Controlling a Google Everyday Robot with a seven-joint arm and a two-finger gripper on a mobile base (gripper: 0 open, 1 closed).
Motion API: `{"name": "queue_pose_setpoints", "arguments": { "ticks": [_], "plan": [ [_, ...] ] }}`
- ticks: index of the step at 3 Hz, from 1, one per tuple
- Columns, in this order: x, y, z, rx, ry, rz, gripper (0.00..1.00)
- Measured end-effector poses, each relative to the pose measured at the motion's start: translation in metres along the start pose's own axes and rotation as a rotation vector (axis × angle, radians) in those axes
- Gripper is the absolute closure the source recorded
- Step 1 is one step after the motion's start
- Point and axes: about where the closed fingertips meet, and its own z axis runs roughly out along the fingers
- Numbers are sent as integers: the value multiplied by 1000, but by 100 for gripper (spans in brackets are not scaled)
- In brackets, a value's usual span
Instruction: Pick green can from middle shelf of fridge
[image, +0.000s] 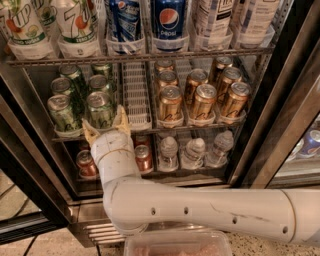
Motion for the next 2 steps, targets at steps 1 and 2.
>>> {"name": "queue_pose_setpoints", "arguments": {
  "ticks": [1,2],
  "plan": [
    [0,0,17,29,-20,25,41],
    [1,-2,23,37,-20,22,41]
  ]
}}
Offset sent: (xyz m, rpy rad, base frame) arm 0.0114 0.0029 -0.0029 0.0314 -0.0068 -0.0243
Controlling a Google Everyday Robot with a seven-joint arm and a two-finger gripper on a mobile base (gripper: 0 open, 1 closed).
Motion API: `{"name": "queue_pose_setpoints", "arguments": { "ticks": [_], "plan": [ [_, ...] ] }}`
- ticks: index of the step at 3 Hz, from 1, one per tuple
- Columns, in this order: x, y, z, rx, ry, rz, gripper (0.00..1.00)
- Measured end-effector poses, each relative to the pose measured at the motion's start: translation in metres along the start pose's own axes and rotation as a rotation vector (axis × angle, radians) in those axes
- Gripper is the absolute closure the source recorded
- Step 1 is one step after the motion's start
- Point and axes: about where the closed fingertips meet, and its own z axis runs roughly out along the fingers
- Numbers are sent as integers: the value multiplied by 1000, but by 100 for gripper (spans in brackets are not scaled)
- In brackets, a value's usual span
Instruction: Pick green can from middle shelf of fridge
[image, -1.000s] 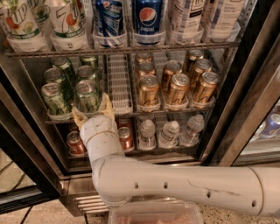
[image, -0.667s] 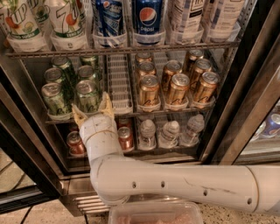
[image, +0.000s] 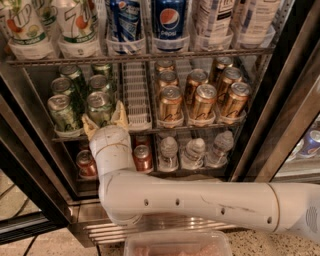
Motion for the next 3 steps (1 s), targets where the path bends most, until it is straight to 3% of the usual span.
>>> {"name": "queue_pose_setpoints", "arguments": {
  "ticks": [2,3],
  "plan": [
    [5,-8,11,28,6,-7,42],
    [2,-9,11,28,6,-6,61]
  ]
}}
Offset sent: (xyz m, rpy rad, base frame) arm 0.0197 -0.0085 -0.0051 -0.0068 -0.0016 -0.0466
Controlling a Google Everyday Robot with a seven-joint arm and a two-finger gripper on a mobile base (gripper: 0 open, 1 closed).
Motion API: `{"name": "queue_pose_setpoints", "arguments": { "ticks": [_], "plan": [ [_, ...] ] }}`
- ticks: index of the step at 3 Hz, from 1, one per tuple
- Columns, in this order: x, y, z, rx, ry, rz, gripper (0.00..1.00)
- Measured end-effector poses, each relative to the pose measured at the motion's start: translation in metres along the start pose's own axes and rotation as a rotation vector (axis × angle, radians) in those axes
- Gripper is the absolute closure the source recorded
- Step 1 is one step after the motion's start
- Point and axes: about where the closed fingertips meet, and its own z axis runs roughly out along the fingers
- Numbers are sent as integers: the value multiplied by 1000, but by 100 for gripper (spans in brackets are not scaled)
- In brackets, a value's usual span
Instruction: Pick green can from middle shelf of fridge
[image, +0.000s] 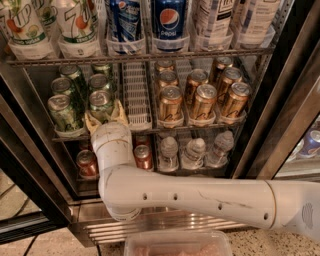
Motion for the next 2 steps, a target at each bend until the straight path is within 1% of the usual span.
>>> {"name": "queue_pose_setpoints", "arguments": {
  "ticks": [1,2],
  "plan": [
    [0,0,0,0,0,0,84],
    [0,0,0,0,0,0,100]
  ]
}}
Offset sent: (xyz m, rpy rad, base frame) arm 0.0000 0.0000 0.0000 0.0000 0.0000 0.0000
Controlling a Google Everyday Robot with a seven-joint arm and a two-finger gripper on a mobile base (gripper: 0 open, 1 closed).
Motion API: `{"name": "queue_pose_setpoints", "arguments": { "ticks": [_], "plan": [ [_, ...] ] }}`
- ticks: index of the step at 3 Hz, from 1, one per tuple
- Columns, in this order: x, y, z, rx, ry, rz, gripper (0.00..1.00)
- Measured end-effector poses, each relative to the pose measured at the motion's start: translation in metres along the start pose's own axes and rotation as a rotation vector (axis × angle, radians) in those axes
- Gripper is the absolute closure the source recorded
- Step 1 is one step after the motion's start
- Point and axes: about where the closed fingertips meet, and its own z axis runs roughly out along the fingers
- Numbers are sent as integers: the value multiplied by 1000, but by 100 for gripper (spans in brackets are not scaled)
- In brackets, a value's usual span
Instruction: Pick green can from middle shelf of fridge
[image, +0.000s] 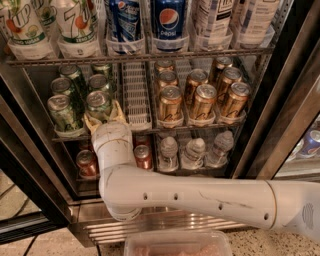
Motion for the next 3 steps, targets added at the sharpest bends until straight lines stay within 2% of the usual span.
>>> {"name": "queue_pose_setpoints", "arguments": {
  "ticks": [1,3],
  "plan": [
    [0,0,0,0,0,0,100],
    [-9,3,-2,-46,5,16,100]
  ]
}}
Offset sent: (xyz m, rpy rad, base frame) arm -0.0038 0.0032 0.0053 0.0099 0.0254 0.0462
